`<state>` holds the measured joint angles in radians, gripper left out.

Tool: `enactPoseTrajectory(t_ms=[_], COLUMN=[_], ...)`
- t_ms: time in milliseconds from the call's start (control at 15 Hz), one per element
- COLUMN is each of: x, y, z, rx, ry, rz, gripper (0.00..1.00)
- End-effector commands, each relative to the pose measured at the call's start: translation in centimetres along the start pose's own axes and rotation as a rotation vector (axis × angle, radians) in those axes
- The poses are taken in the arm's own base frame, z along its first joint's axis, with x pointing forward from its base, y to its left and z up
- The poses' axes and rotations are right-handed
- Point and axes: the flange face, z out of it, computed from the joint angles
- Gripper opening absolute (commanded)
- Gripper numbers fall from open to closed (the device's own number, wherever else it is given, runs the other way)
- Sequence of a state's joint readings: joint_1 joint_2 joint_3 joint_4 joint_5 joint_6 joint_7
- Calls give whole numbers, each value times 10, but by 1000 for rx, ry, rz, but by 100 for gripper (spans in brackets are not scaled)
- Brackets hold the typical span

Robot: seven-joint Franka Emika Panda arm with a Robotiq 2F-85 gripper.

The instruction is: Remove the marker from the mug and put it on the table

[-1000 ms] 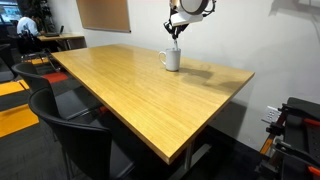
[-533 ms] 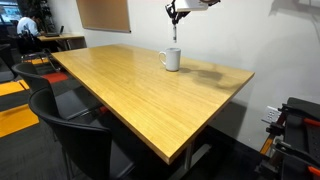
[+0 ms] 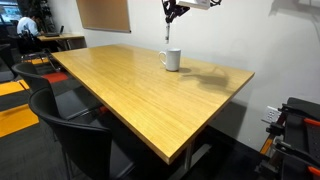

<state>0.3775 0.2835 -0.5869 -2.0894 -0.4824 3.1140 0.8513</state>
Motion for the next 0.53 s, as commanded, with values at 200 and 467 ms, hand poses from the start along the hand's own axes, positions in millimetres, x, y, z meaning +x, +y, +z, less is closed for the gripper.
enactPoseTrajectory(t_ms=[200, 467], x=[-38, -50], y=[-25, -47], z=[-29, -28], rx=[139, 209], ry=[-100, -185], rz=[-80, -121], gripper=[5, 5])
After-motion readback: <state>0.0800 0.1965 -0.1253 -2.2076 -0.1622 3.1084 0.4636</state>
